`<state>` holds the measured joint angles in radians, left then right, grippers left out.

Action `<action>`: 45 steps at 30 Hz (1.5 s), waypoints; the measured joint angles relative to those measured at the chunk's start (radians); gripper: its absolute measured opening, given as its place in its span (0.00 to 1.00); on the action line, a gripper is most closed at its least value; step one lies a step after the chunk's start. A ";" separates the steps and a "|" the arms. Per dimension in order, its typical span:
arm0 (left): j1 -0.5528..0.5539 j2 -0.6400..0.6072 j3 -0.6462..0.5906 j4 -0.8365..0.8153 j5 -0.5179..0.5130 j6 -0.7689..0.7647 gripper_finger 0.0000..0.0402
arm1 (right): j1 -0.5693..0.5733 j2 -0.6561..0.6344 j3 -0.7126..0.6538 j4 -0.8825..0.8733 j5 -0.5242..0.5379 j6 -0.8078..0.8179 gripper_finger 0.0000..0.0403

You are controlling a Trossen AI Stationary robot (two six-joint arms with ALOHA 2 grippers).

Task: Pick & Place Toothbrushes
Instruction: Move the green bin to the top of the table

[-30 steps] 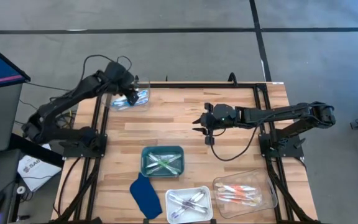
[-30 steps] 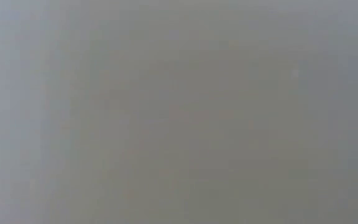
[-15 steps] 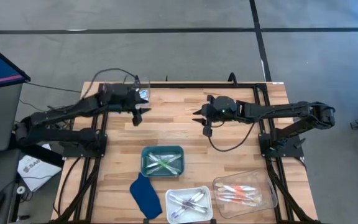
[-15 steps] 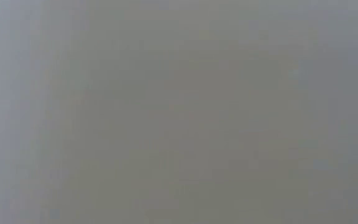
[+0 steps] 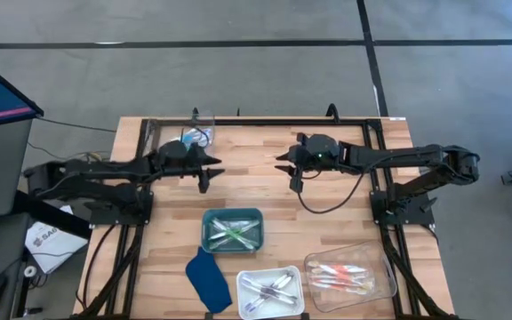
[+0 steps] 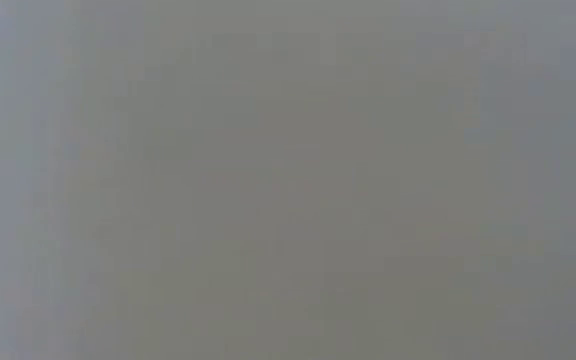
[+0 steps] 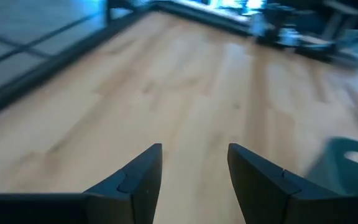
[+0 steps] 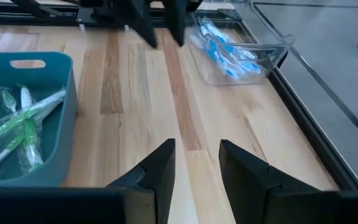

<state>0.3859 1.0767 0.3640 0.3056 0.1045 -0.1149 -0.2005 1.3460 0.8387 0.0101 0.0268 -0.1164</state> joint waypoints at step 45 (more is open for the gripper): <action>-0.494 0.052 0.134 -0.122 -0.303 0.047 0.35 | 0.003 0.000 0.000 -0.002 0.000 0.009 0.29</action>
<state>-0.1081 1.1286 0.4984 0.1833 -0.1987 -0.0683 -0.1970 1.3460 0.8387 0.0078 0.0265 -0.1070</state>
